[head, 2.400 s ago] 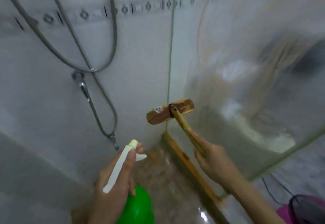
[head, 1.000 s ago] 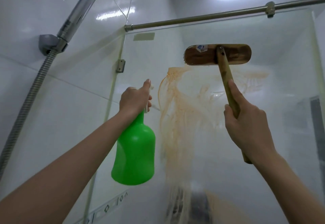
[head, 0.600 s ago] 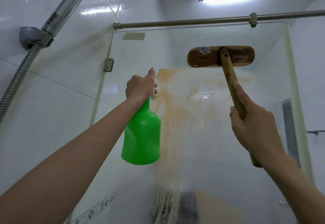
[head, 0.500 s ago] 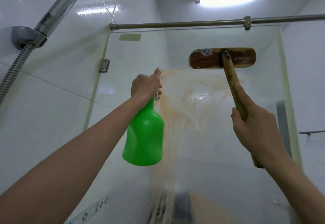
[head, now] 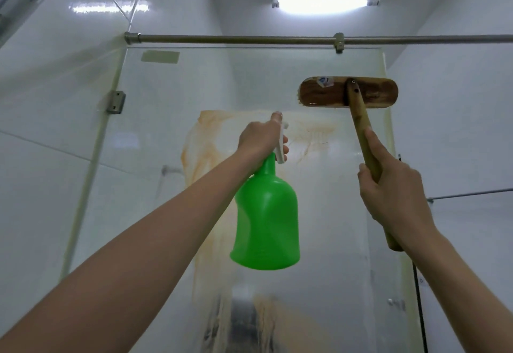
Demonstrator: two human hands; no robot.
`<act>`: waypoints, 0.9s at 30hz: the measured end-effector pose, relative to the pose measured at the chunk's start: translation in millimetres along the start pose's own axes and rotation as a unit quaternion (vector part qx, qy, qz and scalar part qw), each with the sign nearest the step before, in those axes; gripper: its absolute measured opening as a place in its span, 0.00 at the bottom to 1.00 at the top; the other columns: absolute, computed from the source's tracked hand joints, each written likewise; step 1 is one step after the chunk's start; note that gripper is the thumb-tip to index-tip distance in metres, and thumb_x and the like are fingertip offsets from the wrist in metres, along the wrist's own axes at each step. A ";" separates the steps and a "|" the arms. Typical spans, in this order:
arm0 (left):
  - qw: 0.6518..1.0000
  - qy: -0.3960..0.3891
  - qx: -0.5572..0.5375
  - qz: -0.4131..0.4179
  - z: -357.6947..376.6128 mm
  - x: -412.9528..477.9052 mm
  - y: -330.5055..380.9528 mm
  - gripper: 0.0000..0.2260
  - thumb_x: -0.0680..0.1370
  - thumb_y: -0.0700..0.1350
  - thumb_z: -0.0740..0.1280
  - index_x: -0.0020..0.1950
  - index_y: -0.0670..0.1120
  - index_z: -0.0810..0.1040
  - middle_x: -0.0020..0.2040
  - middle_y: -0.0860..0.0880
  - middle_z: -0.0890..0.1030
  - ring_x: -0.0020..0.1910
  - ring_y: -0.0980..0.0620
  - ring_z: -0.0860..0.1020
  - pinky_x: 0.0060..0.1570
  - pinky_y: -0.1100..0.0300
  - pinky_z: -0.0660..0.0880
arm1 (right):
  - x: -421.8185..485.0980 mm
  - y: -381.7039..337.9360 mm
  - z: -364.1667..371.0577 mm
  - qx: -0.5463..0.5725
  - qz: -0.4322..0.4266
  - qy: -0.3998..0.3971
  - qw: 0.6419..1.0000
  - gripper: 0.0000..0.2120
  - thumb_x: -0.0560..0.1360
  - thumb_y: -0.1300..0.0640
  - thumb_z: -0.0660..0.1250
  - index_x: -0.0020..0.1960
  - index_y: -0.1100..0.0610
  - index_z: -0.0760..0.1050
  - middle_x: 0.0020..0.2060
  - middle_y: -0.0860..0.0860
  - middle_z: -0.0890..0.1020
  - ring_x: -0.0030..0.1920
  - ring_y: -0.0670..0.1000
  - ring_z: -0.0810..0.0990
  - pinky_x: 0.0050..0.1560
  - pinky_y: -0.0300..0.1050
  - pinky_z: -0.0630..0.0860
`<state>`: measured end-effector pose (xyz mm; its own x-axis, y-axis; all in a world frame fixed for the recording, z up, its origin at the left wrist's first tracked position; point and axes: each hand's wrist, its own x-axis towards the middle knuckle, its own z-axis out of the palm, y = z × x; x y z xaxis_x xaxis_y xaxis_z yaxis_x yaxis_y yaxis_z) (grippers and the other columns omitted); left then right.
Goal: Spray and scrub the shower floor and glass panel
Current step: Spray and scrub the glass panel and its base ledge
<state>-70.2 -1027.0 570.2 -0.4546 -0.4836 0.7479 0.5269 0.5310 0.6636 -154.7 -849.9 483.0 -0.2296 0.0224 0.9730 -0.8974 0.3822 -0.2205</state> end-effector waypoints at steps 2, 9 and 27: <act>1.000 -0.009 -0.005 -0.006 4.2 -3.4 -1.3 0.19 0.84 0.55 0.61 0.42 0.42 0.77 0.39 0.44 0.82 0.34 0.45 0.81 0.48 0.46 0.84 | 0.2 4.0 -3.8 0.000 0.012 0.002 1.000 0.30 0.80 0.59 0.59 0.78 0.42 0.53 0.30 0.49 0.71 0.29 0.48 0.73 0.28 0.37 0.68; 1.000 -0.021 -0.011 -0.019 -13.4 -11.3 -9.6 0.20 0.84 0.55 0.62 0.44 0.39 0.78 0.38 0.43 0.82 0.32 0.46 0.81 0.45 0.48 0.83 | -12.2 6.2 1.0 0.012 0.052 -0.010 0.999 0.30 0.81 0.58 0.59 0.77 0.41 0.53 0.31 0.56 0.75 0.28 0.54 0.75 0.28 0.49 0.79; 0.989 0.128 0.078 0.003 -195.4 7.0 -29.5 0.23 0.82 0.60 0.62 0.49 0.41 0.84 0.41 0.44 0.87 0.23 0.57 0.77 0.27 0.64 0.72 | 16.1 -99.3 111.2 -0.134 -0.062 -0.042 0.988 0.41 0.78 0.64 0.57 0.77 0.40 0.35 0.28 0.53 0.73 0.27 0.52 0.72 0.23 0.40 0.59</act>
<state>51.4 -1181.9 553.3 -0.2440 -0.6299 0.7374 0.4021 0.6262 0.6679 -111.1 -990.2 513.0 -0.1643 -0.1129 0.9799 -0.7917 0.6077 -0.0627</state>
